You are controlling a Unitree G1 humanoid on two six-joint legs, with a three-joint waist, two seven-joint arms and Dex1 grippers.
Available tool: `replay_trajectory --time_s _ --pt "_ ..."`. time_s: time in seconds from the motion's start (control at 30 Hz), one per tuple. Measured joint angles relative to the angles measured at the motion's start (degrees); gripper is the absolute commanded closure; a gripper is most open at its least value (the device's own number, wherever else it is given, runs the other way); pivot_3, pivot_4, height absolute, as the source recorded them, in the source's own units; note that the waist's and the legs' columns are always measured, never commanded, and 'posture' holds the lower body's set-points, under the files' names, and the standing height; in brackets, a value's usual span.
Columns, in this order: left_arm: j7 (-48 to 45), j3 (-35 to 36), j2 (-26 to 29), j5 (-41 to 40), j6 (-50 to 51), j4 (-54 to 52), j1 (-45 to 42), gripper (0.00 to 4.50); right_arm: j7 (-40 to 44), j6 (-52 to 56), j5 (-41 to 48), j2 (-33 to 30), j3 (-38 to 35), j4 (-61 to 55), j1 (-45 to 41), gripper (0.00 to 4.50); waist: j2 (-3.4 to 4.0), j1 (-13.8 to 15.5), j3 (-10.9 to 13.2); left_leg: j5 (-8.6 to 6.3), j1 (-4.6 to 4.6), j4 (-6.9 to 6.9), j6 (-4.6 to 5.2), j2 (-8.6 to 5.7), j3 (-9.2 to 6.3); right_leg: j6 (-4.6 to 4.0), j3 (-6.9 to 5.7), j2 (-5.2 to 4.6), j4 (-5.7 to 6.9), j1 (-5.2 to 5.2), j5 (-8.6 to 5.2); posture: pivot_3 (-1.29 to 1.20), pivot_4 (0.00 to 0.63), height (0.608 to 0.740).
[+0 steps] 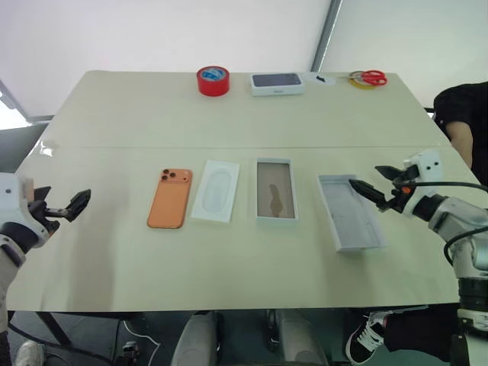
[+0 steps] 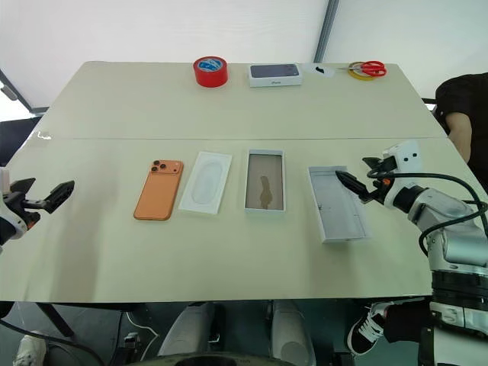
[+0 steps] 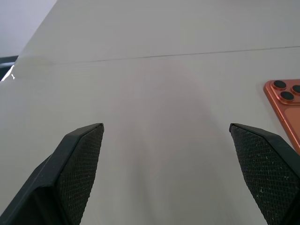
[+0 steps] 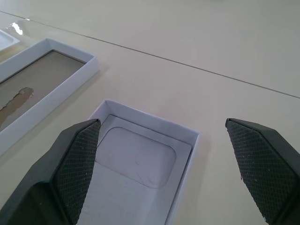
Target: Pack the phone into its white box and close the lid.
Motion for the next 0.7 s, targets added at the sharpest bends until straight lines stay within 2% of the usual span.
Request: replay_trajectory --time_s 0.47,0.7 --pt "0.34 -0.52 -0.23 -0.15 0.97 -0.56 -1.0 0.0 0.16 -0.02 -0.02 1.36 0.97 -0.97 -0.45 0.04 0.0 -0.01 0.0 0.0 0.0 0.0 0.0 0.0 0.0 0.0 0.0 0.0 0.01 0.0 0.0 0.0 0.15 0.732" --pt "2.22 -6.79 -4.75 -1.77 2.79 -5.68 -4.97 0.0 0.6 1.06 -0.21 1.72 5.97 -5.07 -3.96 0.04 -0.01 0.02 0.0 0.0 0.0 0.0 0.0 -0.01 -0.01 0.02 0.0 -0.01 0.01 0.02 0.02 0.0 0.15 0.732"
